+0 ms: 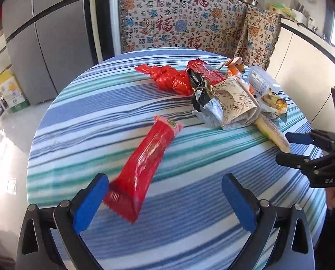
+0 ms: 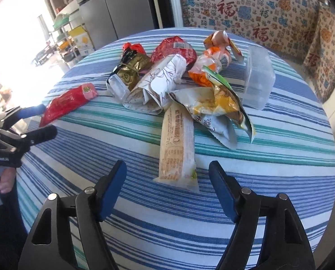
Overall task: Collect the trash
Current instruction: 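Grasp the red wrapper with the left tool while the right tool grasps the pastry bar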
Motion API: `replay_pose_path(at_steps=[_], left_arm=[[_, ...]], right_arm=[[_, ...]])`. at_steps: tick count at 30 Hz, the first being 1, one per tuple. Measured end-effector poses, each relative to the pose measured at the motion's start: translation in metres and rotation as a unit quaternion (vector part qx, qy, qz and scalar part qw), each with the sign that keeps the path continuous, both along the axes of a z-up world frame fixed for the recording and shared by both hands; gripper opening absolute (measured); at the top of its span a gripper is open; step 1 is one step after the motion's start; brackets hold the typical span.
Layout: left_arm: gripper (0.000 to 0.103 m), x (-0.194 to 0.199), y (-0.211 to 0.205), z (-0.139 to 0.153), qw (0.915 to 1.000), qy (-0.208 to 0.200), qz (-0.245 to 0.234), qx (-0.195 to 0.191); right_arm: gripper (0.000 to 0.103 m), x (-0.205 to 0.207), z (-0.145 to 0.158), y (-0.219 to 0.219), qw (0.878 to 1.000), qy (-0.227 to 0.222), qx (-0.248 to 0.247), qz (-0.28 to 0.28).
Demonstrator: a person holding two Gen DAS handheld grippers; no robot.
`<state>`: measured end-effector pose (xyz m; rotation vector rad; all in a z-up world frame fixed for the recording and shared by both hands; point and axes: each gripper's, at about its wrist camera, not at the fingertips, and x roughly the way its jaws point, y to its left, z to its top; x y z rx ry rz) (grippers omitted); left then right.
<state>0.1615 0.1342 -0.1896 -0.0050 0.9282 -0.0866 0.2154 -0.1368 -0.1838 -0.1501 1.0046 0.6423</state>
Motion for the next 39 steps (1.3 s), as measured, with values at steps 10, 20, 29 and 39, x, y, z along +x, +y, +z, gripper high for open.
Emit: replay_pose_path(at_steps=[10, 20, 29, 39], left_arm=[[0.097, -0.022, 0.017, 0.021, 0.9993, -0.032, 0.016, 0.007], [0.097, 0.021, 0.012, 0.005, 0.9985, 0.015, -0.052, 0.006], [0.022, 0.0, -0.01, -0.013, 0.9979, 0.043, -0.047, 0.016], [0.038, -0.047, -0.05, -0.01, 0.9979, 0.035, -0.053, -0.006]], right_arm=[[0.023, -0.001, -0.002, 0.01, 1.0, 0.01, -0.016, -0.001], [0.023, -0.042, 0.003, -0.022, 1.0, 0.007, -0.017, 0.01], [0.023, -0.044, 0.004, -0.048, 1.0, 0.014, -0.02, -0.001], [0.035, -0.041, 0.0, -0.053, 0.999, 0.03, -0.042, 0.01]])
